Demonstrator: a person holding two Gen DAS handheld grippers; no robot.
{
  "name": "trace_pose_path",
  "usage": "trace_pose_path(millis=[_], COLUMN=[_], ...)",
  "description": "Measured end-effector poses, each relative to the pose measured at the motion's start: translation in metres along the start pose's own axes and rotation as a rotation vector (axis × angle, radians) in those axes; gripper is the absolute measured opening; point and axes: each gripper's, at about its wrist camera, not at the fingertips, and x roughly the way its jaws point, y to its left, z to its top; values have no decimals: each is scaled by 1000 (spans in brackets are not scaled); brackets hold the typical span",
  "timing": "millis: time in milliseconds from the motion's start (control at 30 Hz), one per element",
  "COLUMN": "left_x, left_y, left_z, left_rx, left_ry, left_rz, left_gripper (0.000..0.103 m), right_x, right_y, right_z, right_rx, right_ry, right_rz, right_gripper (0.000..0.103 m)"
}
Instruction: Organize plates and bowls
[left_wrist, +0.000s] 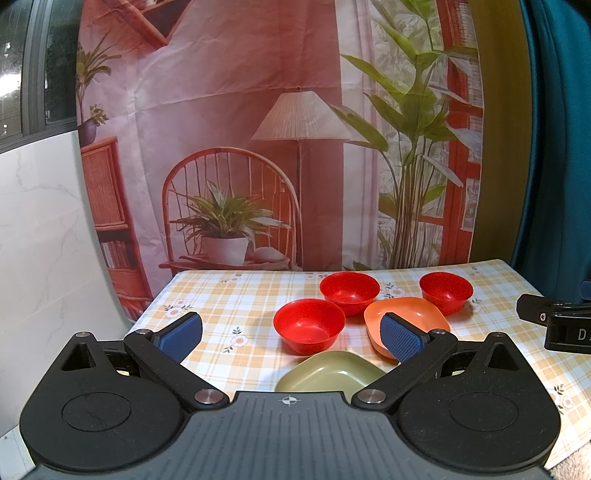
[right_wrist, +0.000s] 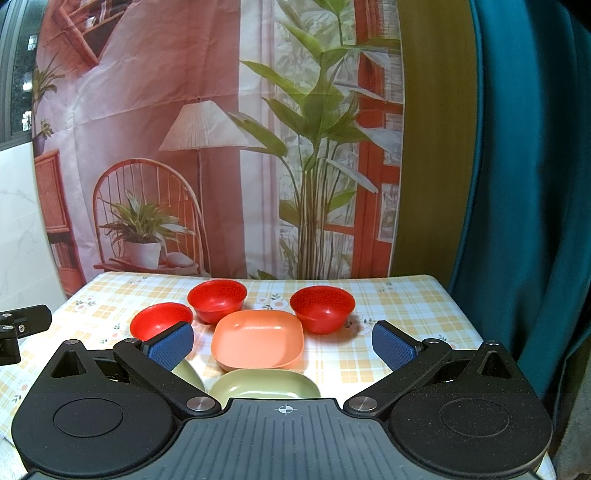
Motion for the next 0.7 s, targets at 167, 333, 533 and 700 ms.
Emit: trace_pose_path(millis=[167,333,533,700], left_x=[0,-1,-2,-2], left_y=[0,1,1,1], left_z=[0,3,3,3], left_rx=[-1,-5,-5,-5], left_ry=[1,4,4,3], left_rz=[0,0,0,0], left_gripper=[103,103,103,103], right_x=[0,0,0,-1], right_y=[0,0,0,0], right_z=[0,0,0,0], right_rx=[-1,0,-1,-1], right_ry=[0,-1,-1,-1], right_rz=[0,1,-1,0], right_gripper=[103,103,103,103])
